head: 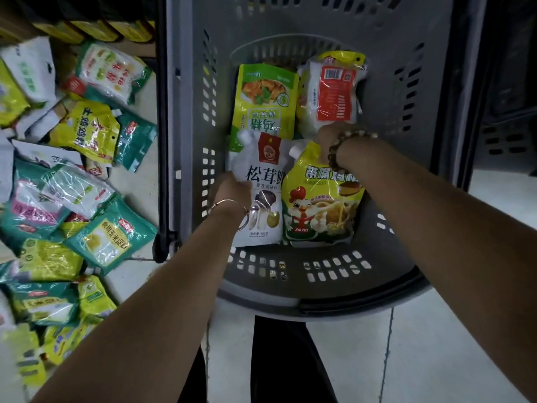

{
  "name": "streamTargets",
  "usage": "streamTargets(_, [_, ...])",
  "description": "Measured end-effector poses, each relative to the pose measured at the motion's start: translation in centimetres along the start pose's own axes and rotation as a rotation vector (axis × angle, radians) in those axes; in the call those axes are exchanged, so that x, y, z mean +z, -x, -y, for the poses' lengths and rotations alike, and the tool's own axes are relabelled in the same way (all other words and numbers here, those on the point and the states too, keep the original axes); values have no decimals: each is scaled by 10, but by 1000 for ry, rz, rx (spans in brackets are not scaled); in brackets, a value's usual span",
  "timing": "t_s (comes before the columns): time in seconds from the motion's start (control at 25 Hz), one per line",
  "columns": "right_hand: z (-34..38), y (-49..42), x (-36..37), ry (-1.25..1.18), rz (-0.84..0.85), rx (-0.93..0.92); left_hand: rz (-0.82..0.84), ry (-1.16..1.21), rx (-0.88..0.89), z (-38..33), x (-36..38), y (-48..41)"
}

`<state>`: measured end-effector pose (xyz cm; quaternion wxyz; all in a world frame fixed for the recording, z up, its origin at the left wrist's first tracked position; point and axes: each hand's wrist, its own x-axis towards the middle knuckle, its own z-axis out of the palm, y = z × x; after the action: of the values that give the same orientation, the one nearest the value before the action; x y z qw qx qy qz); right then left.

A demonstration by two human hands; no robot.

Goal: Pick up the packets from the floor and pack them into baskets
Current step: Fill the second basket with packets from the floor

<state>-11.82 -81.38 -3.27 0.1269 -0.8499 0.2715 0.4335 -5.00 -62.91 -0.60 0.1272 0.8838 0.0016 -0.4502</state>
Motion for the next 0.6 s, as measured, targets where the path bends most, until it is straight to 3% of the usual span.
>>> streamTargets(0.12, [9, 4, 5, 121, -252, 13, -23, -27, -154, 0, 7, -19])
streamTargets(0.24, [5, 23, 23, -31, -343, -8, -63, 17, -181, 1, 13, -22])
streamTargets(0.32, [2, 38, 35, -154, -381, 6, -102, 104, 22, 8, 16, -12])
streamTargets(0.44, [1, 58, 58, -233, -366, -9, -298, -3, 552, 19, 11, 9])
streamTargets(0.52, [0, 61, 74, -267, -260, -16, -277, -369, 738, 15, 13, 8])
streamTargets(0.6, [1, 61, 85, -246, -175, -24, -156, -729, 714, 11, 22, -5])
